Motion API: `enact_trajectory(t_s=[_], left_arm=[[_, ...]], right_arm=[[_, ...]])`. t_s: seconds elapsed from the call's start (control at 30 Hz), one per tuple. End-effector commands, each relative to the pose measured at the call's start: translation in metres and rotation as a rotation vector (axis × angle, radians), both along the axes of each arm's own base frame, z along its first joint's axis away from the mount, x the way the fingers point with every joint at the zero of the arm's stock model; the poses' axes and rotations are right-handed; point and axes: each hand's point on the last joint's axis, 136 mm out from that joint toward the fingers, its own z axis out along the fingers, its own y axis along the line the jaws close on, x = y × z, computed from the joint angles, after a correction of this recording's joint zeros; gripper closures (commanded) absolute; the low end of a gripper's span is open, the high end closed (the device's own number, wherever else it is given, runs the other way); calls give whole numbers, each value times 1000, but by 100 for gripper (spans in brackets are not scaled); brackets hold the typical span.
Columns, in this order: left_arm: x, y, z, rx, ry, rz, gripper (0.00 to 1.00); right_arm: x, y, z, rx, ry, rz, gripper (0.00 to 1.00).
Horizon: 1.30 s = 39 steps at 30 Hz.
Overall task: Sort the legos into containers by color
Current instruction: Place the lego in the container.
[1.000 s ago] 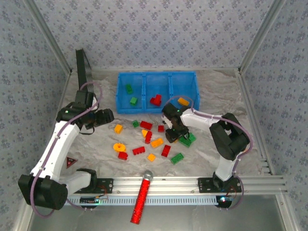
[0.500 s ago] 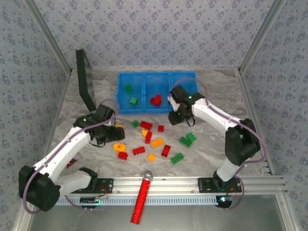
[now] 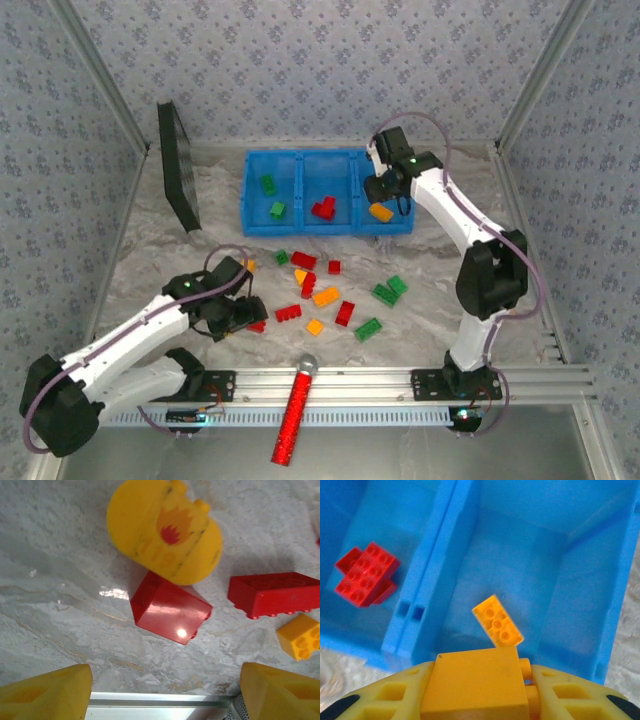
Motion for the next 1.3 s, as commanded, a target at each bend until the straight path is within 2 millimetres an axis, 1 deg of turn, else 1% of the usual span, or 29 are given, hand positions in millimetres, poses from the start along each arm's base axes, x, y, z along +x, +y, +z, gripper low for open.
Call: enact_trajectory(t_s=[0.0,0.13,0.23,0.43,0.53,0.7,0.83,0.93,0.97,1.1,1.27], left_arm=[[0,-7,-5,-31,26,90,22],[4,-10,-7,-14,24,114,23],[4,-11,-10,-25,19,150,23],[0,-9,-19,-39,33,226,24],[0,-9,-22,-44,30,246,25],[3,-10,-27,-33,27,271,26],[6,-9,-30,-21,12,296,27],[12,-7,-32,-27,-16,336,27],[15,-9,-32,-39,-27,343,27],[15,-9,-37,-31,-14,358,27],[20,-9,-34,-31,-31,380,27]], right_arm=[[29,-8,3,-61,-62,-12,57],[49,-10,-5,-85,-77,-24,57],[60,-10,-13,-80,-71,-29,57],[74,-10,-39,-93,-36,-30,56],[79,-11,-46,-89,-25,-30,56],[81,-8,-52,-80,-18,-28,52],[79,-5,-56,-82,-1,-10,52],[76,-5,-57,-85,11,-4,51],[75,-5,-58,-84,14,-1,50],[72,-5,-62,-90,28,10,42],[72,-5,-61,-90,16,14,36]])
